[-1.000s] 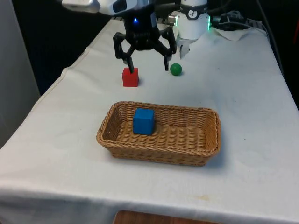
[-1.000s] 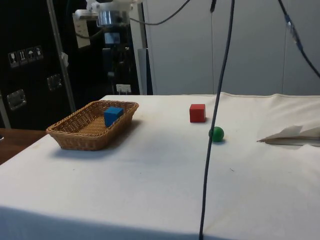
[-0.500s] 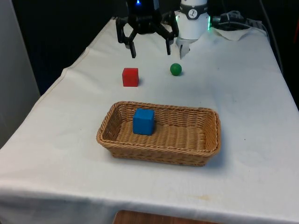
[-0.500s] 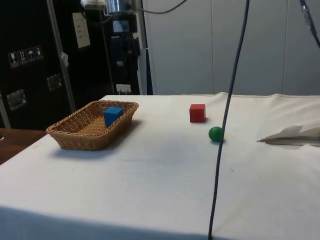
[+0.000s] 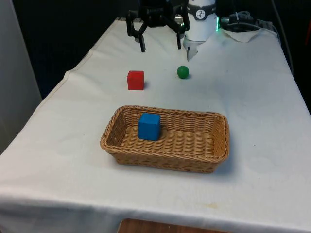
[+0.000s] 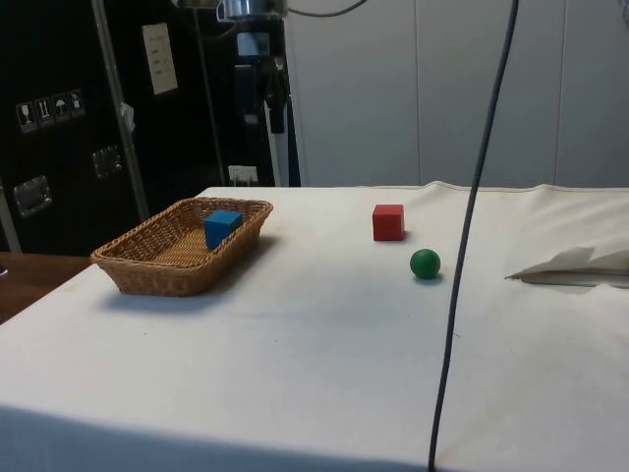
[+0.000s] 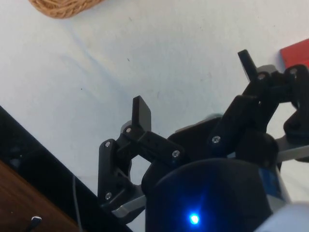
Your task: Place all non-red objects into the basket.
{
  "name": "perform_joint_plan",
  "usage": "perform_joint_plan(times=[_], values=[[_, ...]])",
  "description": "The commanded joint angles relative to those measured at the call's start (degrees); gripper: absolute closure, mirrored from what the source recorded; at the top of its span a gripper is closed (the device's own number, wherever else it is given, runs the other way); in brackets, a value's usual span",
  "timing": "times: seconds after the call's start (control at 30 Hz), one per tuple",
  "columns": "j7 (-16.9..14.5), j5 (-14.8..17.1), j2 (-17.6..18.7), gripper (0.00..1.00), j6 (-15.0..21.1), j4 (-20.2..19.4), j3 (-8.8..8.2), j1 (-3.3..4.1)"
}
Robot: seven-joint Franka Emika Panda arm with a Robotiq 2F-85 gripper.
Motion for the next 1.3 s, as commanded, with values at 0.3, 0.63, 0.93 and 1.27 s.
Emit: perform_joint_plan(times=[0.3, 0.63, 0.93, 1.27], values=[[1.49, -2.12, -3.55, 0.00, 2.64, -3.84, 0.46, 0.74], [2.06, -4.01, -7.73, 0.00, 4.70, -8.31, 1.32, 0.69], [1.72, -5.04, -11.80, 0.00, 6.88, -12.95, 1.89, 0.40], [0.34, -7.16, -15.07, 0.00, 7.05, -16.39, 1.83, 0.17]])
